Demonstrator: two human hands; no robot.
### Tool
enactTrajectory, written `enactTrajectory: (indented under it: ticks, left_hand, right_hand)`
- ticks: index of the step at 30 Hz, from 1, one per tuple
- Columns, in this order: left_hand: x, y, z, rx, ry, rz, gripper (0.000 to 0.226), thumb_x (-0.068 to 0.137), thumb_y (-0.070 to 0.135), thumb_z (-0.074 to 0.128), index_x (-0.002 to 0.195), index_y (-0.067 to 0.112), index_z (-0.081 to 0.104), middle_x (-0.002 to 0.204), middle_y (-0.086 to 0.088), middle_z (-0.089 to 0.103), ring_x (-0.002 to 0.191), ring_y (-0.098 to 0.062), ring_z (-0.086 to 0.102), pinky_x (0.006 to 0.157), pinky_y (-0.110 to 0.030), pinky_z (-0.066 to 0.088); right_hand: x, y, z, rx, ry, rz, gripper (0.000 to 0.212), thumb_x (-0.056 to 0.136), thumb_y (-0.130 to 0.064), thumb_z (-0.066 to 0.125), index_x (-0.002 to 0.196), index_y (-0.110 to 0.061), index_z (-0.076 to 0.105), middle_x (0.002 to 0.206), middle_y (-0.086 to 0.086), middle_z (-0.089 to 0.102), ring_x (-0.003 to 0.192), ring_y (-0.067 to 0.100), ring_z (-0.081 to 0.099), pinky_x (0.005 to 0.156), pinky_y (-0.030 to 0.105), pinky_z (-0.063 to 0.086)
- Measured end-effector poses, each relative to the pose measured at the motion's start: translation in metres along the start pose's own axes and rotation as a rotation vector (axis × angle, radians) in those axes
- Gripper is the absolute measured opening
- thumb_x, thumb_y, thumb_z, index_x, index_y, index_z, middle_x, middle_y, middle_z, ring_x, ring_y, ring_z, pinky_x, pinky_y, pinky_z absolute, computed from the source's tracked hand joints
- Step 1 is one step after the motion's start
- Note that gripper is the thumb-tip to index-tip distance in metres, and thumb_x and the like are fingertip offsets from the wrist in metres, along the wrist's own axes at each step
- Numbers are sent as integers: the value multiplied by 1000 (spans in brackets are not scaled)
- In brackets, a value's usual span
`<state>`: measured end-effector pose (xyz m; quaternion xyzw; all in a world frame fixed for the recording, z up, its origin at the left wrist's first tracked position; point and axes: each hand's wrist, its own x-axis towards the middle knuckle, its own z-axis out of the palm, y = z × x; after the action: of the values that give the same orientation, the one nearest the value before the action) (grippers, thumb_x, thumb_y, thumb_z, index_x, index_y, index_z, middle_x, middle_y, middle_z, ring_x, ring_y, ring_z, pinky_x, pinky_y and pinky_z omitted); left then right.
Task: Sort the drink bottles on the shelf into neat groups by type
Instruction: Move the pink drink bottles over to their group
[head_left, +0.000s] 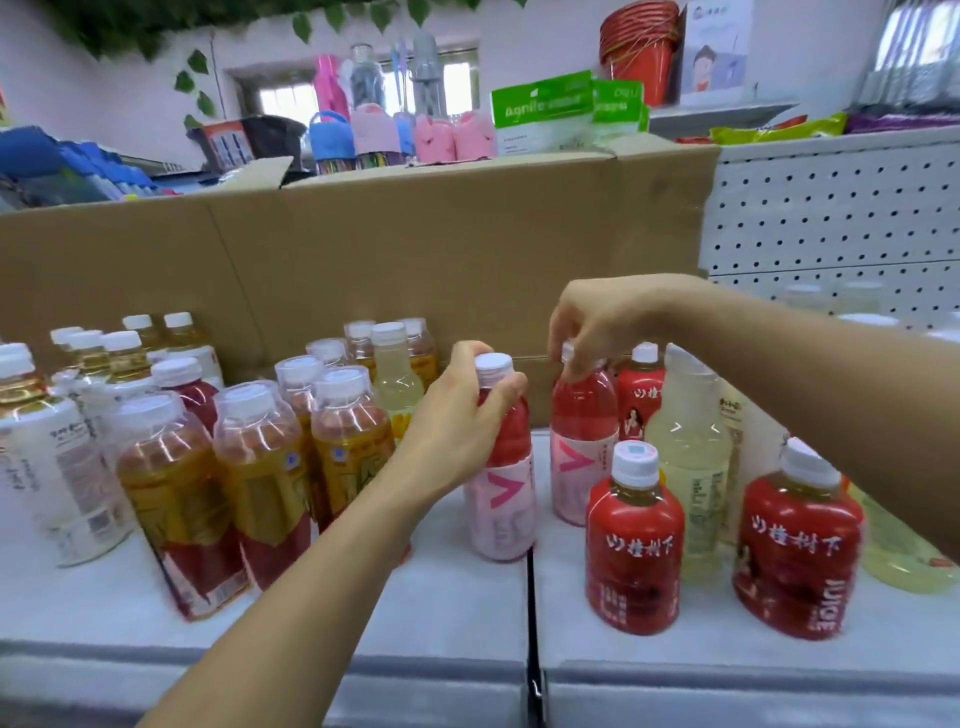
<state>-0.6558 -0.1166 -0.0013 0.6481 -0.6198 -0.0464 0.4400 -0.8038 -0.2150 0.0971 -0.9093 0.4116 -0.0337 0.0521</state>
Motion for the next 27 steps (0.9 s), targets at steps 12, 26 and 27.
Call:
enactTrajectory:
  ticks: [12, 26, 27]
  left_hand:
    - [-51, -15, -53, -58, -38, 45, 42, 99, 46, 49, 134, 25, 38, 106, 10, 62, 103, -11, 61, 93, -36, 49]
    - [-69, -29, -34, -514, 144, -5, 22, 99, 46, 52, 113, 30, 59, 109, 11, 68, 106, -3, 63, 100, -40, 49]
    - [-71, -28, -34, -534, 154, -2, 25, 98, 48, 52, 114, 30, 59, 111, 11, 69, 109, -6, 63, 101, -43, 49]
  right_hand:
    - [-37, -48, 19, 244, 93, -52, 39, 80, -23, 79, 117, -20, 67, 109, -1, 70, 96, 17, 69, 86, 35, 56]
    - [-59, -62, 102, 734, 596, -20, 33, 84, -37, 74, 106, -15, 60, 96, 0, 67, 90, 17, 66, 84, 41, 55]
    - [-63, -63, 105, 742, 619, -29, 33, 84, -37, 74, 106, -16, 61, 95, -1, 68, 90, 16, 66, 86, 43, 54]
